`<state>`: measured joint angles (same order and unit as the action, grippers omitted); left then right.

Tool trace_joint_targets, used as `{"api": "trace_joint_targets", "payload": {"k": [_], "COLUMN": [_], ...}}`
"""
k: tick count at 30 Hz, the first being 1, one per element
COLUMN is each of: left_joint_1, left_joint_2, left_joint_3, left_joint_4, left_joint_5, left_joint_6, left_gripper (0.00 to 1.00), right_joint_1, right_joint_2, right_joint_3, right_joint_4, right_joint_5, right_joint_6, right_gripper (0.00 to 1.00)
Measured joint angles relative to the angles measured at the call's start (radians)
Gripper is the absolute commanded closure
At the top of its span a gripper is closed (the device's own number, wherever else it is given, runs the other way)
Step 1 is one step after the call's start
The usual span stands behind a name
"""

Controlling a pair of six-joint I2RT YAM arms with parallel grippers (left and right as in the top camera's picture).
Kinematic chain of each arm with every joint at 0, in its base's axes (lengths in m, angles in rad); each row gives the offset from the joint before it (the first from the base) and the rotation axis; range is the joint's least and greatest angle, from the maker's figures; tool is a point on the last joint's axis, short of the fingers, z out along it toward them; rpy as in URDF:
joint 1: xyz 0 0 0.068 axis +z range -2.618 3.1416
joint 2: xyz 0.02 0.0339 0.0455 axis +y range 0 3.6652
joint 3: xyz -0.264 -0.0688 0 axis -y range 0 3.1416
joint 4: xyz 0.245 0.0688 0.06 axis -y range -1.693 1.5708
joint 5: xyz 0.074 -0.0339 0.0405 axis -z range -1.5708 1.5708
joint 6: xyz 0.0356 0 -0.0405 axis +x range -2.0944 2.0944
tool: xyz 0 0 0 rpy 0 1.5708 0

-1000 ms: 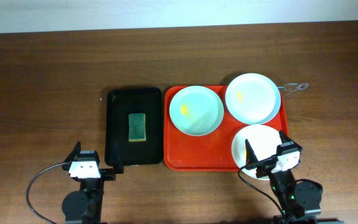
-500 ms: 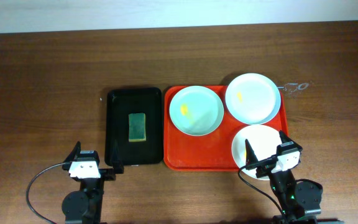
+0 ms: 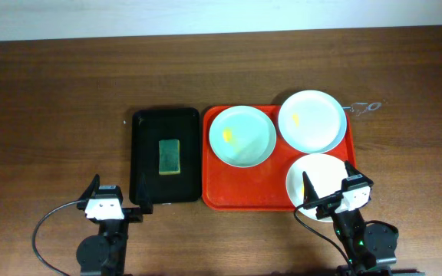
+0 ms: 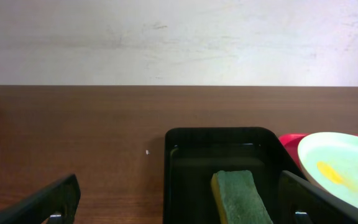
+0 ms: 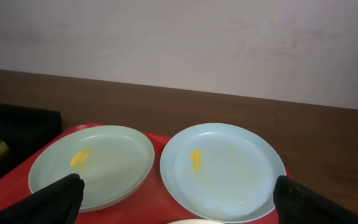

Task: Clean dirty plates on tray and stack at the side

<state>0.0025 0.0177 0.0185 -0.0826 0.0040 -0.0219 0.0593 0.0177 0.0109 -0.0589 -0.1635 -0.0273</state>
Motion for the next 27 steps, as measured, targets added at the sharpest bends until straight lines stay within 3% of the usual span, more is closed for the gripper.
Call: {"api": "trace_joint_targets", "payload": {"k": [7,10,15,18,23,27], "left_joint_1": [0.0,0.0,0.0,0.0,0.0,0.0], "left_joint_2": [0.003,0.005,0.006,0.008,0.116,0.47], "left_joint_3": [-0.003,-0.004,-0.005,0.051,0.404,0.882], "left_joint_4": [0.087,0.027,0.064,-0.037,-0.238,-0.573], "left_joint_5": [0.021,0.108,0.229,0.277,0.288,0.29], "left_joint_6": [0.0,0.003,0.003,-0.009,-0.024,-0.024], "left_gripper": [0.01,0.01,0.01,0.01,0.01,0.01], "right_joint_1": [0.0,0.0,0.0,0.0,0.0,0.0], "right_joint_2": [0.001,0.001,0.001,0.002,0.136,0.447], "right_joint_3": [0.0,0.0,0.0,0.03,0.399,0.834], "right_joint_4": [0.022,0.026,0.063,-0.02,-0.285,-0.61], "right_joint_5": [-0.015,-0.088,-0.142,-0.149,-0.153,-0.154], "right_joint_6": [0.003,0.02,0.063,0.111,0.154,0.159], "right_gripper": [0.02,0.02,0.02,0.02,0.02,0.02]}}
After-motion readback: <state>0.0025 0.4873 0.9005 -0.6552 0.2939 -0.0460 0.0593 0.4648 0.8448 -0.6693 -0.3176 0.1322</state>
